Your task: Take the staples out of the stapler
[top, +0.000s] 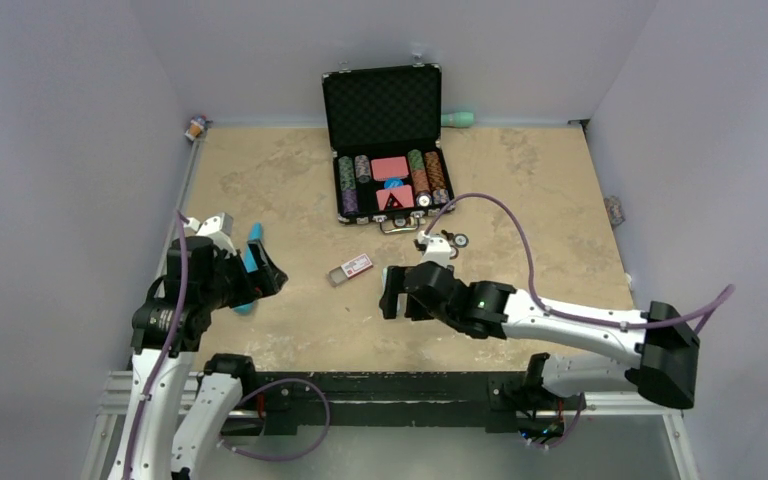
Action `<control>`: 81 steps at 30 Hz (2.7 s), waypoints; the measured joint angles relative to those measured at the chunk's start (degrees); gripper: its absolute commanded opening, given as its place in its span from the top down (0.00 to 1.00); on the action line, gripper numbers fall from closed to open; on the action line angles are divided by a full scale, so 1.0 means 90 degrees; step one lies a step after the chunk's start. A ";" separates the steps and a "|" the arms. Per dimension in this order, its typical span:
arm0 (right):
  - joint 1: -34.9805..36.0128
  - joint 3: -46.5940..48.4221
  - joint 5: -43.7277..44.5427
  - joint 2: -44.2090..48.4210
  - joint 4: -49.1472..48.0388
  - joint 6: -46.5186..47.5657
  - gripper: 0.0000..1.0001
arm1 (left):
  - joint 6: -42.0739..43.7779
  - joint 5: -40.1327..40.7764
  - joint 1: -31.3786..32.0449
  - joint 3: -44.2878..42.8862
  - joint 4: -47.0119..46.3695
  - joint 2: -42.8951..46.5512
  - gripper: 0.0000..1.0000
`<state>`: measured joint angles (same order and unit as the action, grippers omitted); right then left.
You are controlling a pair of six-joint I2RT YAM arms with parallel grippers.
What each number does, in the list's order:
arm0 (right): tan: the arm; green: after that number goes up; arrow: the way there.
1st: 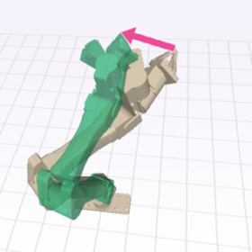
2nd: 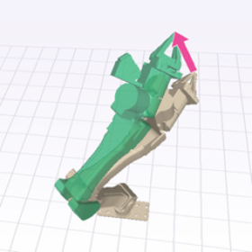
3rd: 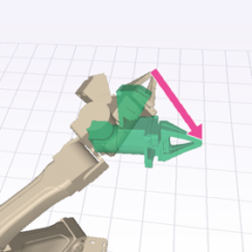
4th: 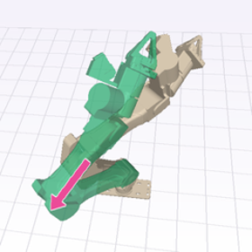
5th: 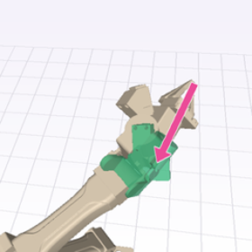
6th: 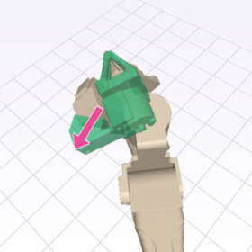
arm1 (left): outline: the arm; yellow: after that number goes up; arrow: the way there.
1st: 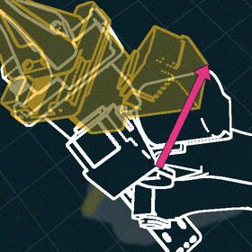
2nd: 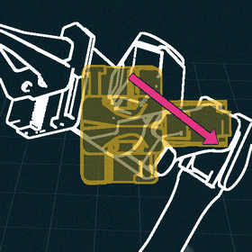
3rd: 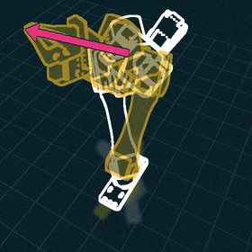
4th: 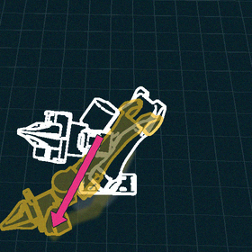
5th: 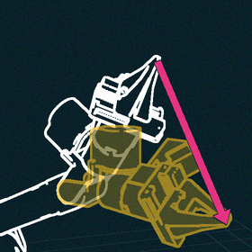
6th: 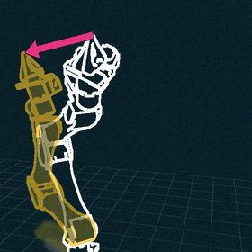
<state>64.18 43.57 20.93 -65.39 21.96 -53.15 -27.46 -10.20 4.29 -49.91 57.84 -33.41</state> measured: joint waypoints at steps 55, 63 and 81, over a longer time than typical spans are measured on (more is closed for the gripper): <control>-0.0056 0.1452 0.0894 -0.3774 -0.0182 0.0352 0.60 | 0.0002 0.0282 0.0080 0.0002 -0.0044 -0.0250 0.06; -0.0056 0.1600 0.0964 -0.3937 -0.0041 0.0420 0.89 | 0.0002 0.0282 0.0080 0.0002 -0.0046 -0.0248 0.06; -0.0061 0.1554 0.0357 -0.2246 -0.0039 0.0862 1.00 | 0.0017 0.0053 0.0078 0.0002 -0.0102 -0.0318 0.05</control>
<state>63.64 57.56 24.14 -85.60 21.61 -45.39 -27.31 -9.72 4.99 -49.89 56.93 -36.27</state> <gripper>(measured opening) 0.356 0.947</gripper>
